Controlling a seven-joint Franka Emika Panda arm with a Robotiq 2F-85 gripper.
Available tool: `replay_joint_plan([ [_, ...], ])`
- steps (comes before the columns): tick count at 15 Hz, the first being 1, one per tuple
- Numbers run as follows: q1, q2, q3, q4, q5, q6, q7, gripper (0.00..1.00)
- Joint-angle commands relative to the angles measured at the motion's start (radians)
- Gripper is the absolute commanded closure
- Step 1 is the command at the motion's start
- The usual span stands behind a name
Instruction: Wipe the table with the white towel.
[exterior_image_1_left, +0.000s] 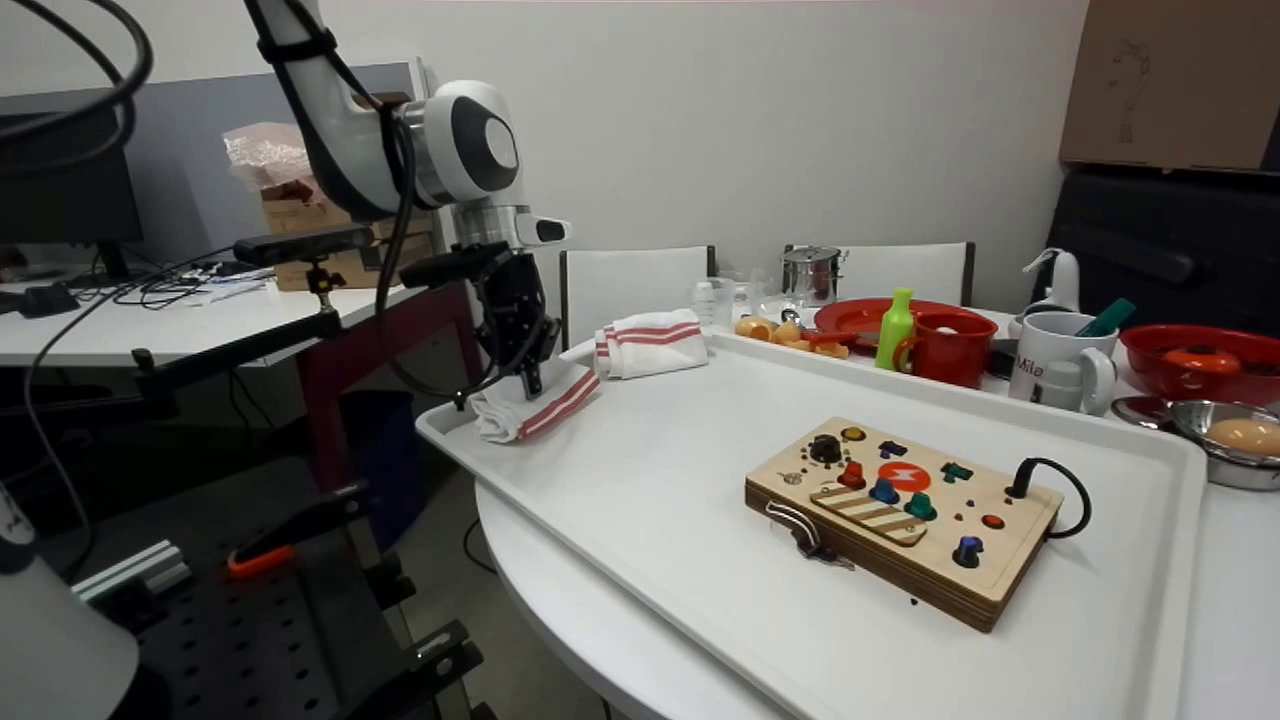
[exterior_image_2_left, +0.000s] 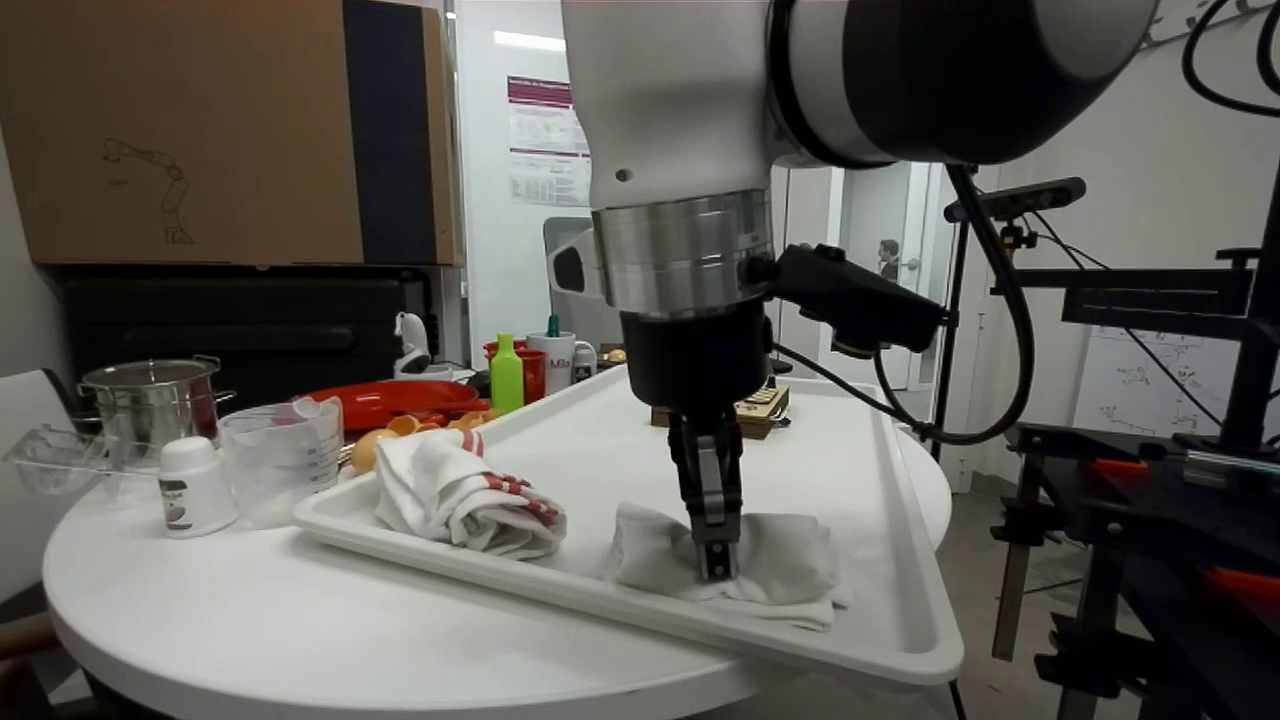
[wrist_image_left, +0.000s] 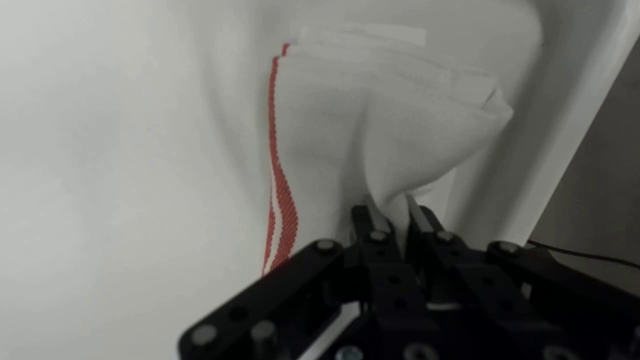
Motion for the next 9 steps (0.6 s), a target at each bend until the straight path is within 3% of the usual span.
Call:
replay_joint_plan([
  [1, -0.009, 0.029, -0.006, 0.028, -0.008, -0.016, 0.003, 0.97],
  [9, -0.045, 0.033, -0.09, 0.046, -0.036, -0.013, 0.022, 0.97],
])
